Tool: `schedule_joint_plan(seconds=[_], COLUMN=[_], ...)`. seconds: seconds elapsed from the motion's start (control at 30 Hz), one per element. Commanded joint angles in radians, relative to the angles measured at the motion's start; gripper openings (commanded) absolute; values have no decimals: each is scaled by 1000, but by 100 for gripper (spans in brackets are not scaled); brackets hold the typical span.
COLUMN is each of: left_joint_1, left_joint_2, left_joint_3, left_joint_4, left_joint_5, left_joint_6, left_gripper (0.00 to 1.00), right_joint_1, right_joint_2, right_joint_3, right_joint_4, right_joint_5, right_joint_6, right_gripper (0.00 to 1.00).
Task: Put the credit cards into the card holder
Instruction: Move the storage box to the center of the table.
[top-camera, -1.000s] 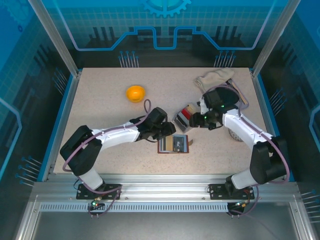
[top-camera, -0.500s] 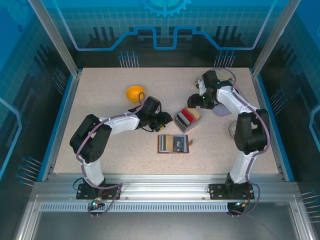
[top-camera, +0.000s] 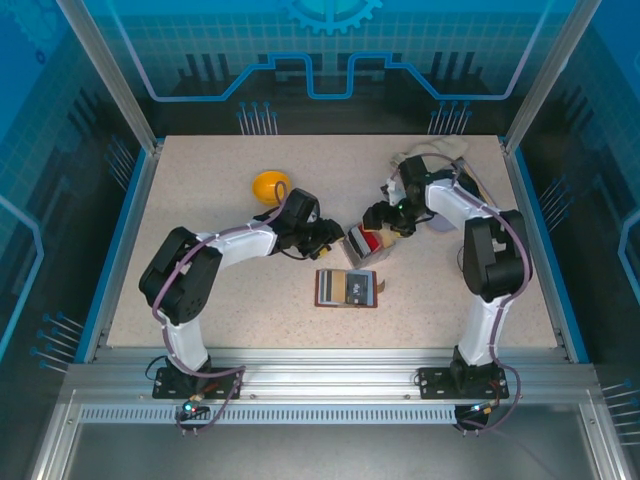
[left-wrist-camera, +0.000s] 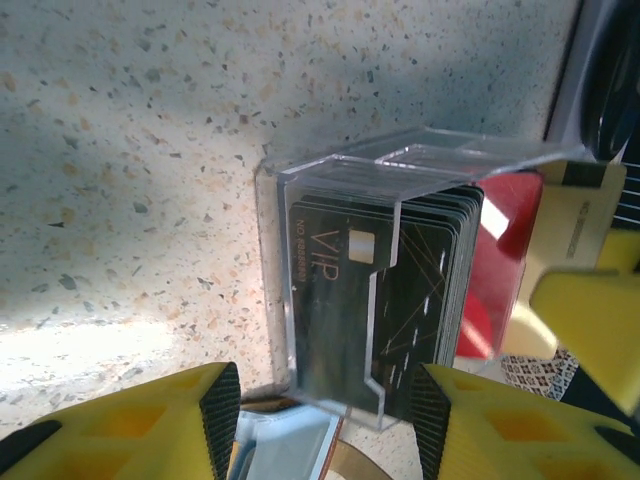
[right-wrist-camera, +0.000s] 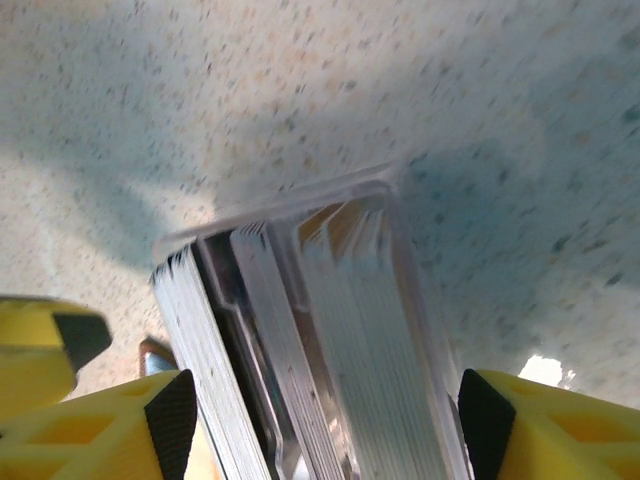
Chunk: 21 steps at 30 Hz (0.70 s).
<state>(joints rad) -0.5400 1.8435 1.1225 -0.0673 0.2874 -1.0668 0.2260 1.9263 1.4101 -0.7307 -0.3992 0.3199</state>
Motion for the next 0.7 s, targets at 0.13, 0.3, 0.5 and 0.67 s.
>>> schedule_joint_plan(seconds=[0.13,0.3,0.5,0.67], left_joint_1=[6,6,6,5], left_joint_2=[40,55,66,71], left_joint_3=[51,65,61,51], left_joint_4=[-32,-37,-28,19], left_joint_5=[26,19,16,39], left_joint_6=[19,16,0,-10], left_gripper=[52,52,49,48], right_joint_1=[34,56,118,169], right_joint_2=[-117,-172,-198,-150], right_joint_3=[-8,32,56,92], right_joint_4=[-62,-122,-134,-166], right_joint_5=[108,323,421,523], right_joint_6=[1,-83,-152,-177], right_gripper=[72,73,71,69])
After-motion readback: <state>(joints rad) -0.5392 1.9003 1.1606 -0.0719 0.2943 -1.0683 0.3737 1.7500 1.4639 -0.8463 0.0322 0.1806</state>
